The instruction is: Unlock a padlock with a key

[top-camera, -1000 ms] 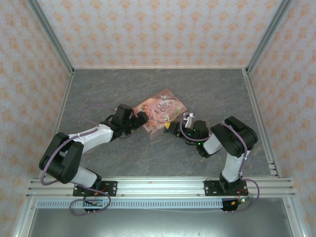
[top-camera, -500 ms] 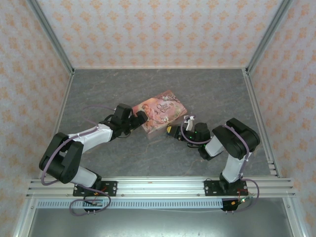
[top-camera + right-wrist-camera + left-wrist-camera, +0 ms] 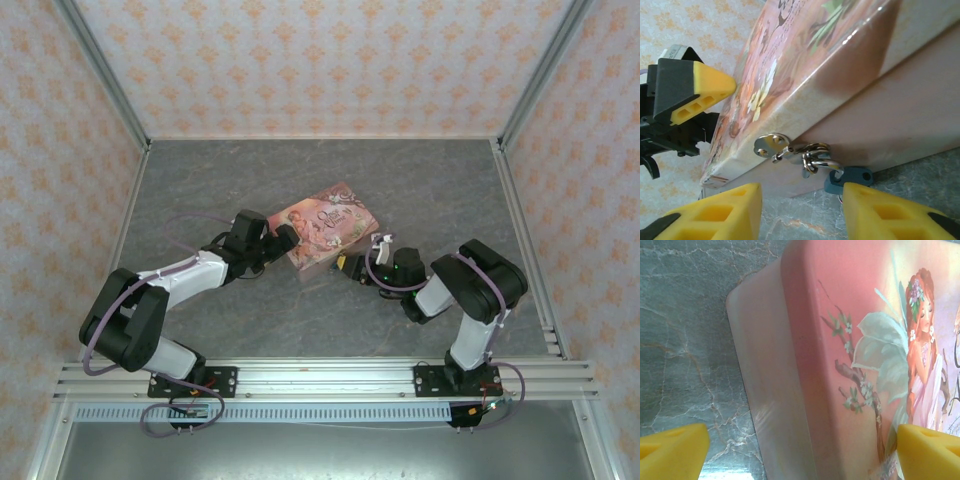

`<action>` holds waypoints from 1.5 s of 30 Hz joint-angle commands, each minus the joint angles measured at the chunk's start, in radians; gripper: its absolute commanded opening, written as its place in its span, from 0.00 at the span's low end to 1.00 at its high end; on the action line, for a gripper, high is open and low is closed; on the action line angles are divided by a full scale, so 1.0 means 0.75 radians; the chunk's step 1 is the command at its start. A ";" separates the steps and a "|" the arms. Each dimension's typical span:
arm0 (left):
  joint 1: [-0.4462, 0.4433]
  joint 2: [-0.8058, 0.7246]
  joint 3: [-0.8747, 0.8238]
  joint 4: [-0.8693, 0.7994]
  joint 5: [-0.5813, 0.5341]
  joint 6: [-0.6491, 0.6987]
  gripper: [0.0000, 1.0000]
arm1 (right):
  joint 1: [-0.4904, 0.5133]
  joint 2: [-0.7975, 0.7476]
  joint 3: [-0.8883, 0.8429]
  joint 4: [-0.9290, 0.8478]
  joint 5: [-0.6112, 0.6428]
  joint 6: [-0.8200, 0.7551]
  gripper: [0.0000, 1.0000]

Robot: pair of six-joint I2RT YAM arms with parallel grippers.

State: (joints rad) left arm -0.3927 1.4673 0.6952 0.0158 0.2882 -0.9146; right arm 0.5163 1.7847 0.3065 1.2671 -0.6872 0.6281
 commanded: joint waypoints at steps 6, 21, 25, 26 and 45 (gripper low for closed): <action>0.031 0.072 -0.059 -0.282 -0.120 0.048 0.94 | 0.007 -0.004 0.050 -0.057 0.024 -0.082 0.59; 0.034 0.080 -0.056 -0.278 -0.120 0.047 0.94 | 0.007 0.108 0.131 0.064 -0.097 -0.045 0.53; 0.033 0.079 -0.056 -0.279 -0.122 0.048 0.94 | 0.007 0.077 0.107 0.051 -0.094 -0.059 0.45; 0.033 0.079 -0.056 -0.279 -0.122 0.049 0.94 | 0.007 0.072 0.105 0.046 -0.093 -0.062 0.42; 0.037 0.070 -0.065 -0.279 -0.121 0.051 0.94 | 0.007 0.032 0.091 -0.026 -0.064 -0.086 0.13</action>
State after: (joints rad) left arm -0.3767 1.4689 0.6971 0.0166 0.2768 -0.9146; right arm 0.5163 1.8465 0.3832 1.2186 -0.7250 0.5816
